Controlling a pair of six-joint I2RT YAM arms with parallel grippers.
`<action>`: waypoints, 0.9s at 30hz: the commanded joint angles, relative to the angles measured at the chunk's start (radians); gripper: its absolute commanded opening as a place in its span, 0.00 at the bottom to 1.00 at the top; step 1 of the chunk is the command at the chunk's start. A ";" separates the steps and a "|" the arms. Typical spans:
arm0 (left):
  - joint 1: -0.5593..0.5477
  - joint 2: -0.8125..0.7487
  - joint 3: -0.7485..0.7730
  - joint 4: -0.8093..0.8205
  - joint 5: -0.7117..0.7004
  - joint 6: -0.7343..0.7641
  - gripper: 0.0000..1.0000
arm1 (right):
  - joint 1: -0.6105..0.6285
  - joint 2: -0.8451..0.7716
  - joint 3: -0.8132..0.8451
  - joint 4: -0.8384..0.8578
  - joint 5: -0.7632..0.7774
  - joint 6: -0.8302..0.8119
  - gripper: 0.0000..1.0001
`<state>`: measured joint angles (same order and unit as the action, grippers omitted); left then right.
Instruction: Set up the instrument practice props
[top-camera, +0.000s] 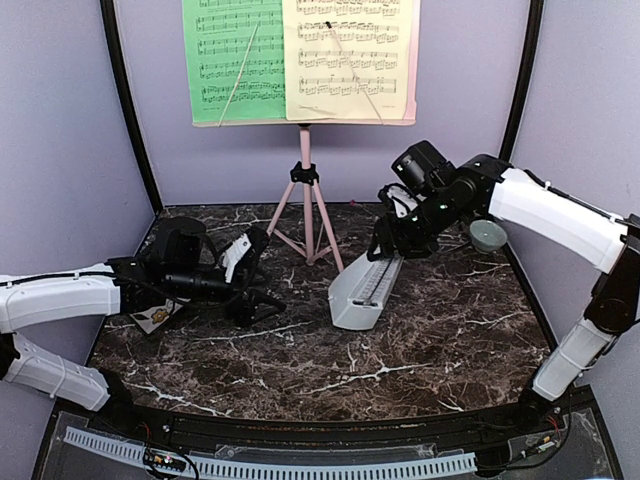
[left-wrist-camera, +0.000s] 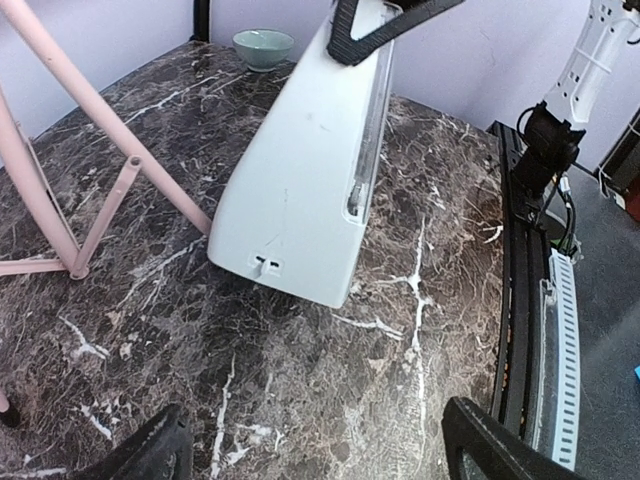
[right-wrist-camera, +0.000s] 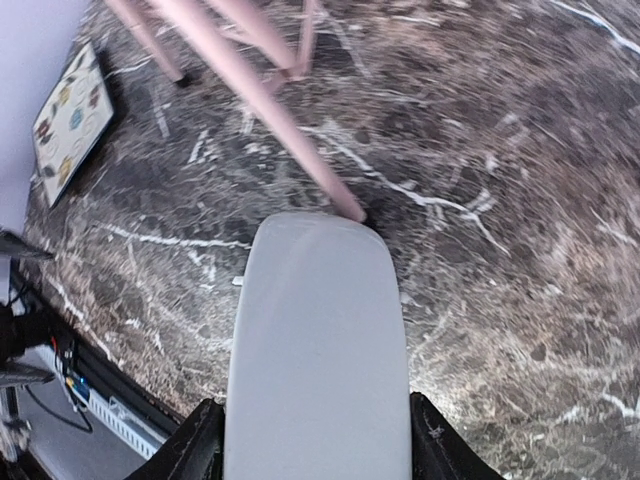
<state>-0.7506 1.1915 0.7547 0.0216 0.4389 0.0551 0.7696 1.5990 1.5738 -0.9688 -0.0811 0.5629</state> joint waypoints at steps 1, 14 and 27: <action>-0.024 0.034 -0.010 0.043 0.048 0.091 0.89 | 0.013 -0.065 -0.002 0.163 -0.140 -0.144 0.37; -0.065 0.096 -0.011 0.060 0.032 0.143 0.99 | 0.049 -0.094 -0.030 0.258 -0.301 -0.303 0.26; -0.073 0.140 -0.032 0.164 -0.079 0.096 0.99 | 0.071 -0.073 0.016 0.264 -0.351 -0.367 0.20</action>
<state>-0.8185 1.3460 0.7498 0.0826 0.4248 0.1814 0.8242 1.5600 1.5318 -0.8135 -0.3645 0.2245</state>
